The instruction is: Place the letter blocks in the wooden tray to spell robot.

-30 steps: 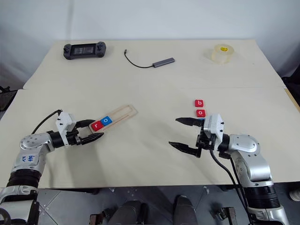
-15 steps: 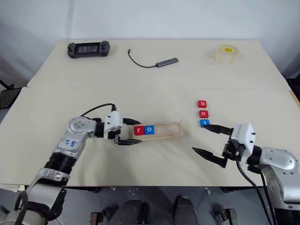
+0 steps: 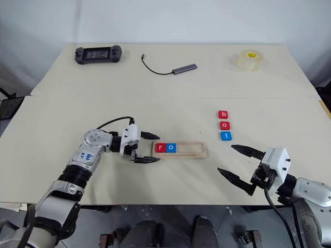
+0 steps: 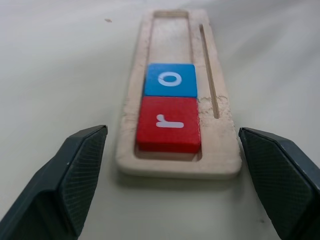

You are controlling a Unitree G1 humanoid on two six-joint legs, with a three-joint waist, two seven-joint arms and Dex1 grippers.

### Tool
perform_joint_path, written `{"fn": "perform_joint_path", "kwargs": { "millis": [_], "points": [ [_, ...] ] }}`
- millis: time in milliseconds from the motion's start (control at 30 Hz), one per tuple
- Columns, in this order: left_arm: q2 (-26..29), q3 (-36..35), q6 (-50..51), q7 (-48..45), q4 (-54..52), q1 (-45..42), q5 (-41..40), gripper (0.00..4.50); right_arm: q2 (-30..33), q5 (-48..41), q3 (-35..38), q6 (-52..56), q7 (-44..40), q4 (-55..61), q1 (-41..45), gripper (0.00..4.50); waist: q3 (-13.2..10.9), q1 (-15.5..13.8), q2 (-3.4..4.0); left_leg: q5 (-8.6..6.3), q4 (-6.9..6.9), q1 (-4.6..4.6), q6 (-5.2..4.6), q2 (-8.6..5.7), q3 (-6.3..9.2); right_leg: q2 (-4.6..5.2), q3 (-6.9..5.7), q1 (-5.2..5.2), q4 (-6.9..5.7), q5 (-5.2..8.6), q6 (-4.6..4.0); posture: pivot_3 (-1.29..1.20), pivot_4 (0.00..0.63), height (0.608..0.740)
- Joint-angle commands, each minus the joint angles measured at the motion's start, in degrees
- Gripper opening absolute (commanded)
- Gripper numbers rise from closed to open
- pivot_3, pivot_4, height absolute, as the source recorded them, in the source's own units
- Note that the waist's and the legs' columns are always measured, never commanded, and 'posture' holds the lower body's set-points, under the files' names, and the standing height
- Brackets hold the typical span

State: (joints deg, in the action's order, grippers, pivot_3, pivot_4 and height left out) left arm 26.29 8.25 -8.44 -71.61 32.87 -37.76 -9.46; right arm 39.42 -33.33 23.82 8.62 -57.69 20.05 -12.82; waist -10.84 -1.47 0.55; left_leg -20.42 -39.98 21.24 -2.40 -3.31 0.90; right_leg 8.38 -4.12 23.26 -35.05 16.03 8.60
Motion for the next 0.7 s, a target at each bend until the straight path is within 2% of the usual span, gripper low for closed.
{"fn": "perform_joint_path", "kwargs": {
  "millis": [33,100,233,367,433,567,700],
  "points": [
    [4.24,-5.73,-2.04,-3.99,-2.23,3.38,-5.35,4.46,-0.91,-1.6,6.59,-1.72,0.68,-0.37,-3.67,4.5,0.0,0.07,0.0,0.0,0.01,0.0,0.0,0.0,0.01,0.0,0.0,0.01,0.0,0.0,0.0,0.0,0.15,0.74],
    [6.35,-8.06,-2.03,-5.26,-4.6,5.68,-7.56,4.46,-1.34,-1.03,7.79,-2.65,0.52,-0.53,-5.66,4.5,0.0,0.14,0.0,0.0,0.05,0.0,0.0,0.03,0.01,-0.01,-0.01,0.02,0.03,0.0,-0.01,0.0,0.15,0.74],
    [7.74,-12.58,-0.82,-0.48,-11.37,10.25,-9.68,4.46,-3.44,1.19,8.56,-7.18,0.78,-2.85,-8.08,4.5,0.01,-0.09,0.01,-0.01,0.03,-0.04,-0.01,0.01,0.03,0.04,0.02,-0.04,0.04,0.0,0.0,0.0,0.15,0.74],
    [8.54,-14.98,7.41,2.35,-20.46,15.26,-13.81,4.46,-3.54,1.18,7.57,-6.74,3.55,-3.73,-4.62,4.5,0.01,0.08,0.01,-0.02,0.02,-0.08,-0.04,-0.03,0.09,0.08,0.04,-0.11,0.05,-0.01,0.01,0.0,0.15,0.74],
    [8.1,-15.52,10.04,3.95,-24.43,17.1,-15.38,4.46,-1.27,1.12,6.47,-1.69,7.36,-2.94,-0.36,4.5,0.01,0.33,0.05,-0.03,0.02,-0.1,-0.03,-0.01,0.08,0.07,0.07,-0.09,0.05,-0.01,0.01,0.0,0.15,0.74],
    [7.73,-16.8,12.59,5.86,-30.59,21.52,-17.86,4.46,6.8,-2.99,2.3,20.85,17.89,-0.98,13.09,4.5,0.0,1.13,0.16,-0.03,0.0,-0.13,-0.02,0.01,-0.04,0.11,0.25,0.0,0.05,-0.01,0.0,0.0,0.15,0.74],
    [7.41,-17.98,12.43,8.21,-32.1,25.0,-17.68,4.46,13.19,-2.55,-6.59,41.45,24.74,-2.93,28.62,4.5,-0.01,1.12,0.18,-0.05,0.03,-0.04,0.17,0.19,0.13,0.06,0.27,0.12,0.07,0.11,-0.24,0.0,0.15,0.74]
  ]
}}
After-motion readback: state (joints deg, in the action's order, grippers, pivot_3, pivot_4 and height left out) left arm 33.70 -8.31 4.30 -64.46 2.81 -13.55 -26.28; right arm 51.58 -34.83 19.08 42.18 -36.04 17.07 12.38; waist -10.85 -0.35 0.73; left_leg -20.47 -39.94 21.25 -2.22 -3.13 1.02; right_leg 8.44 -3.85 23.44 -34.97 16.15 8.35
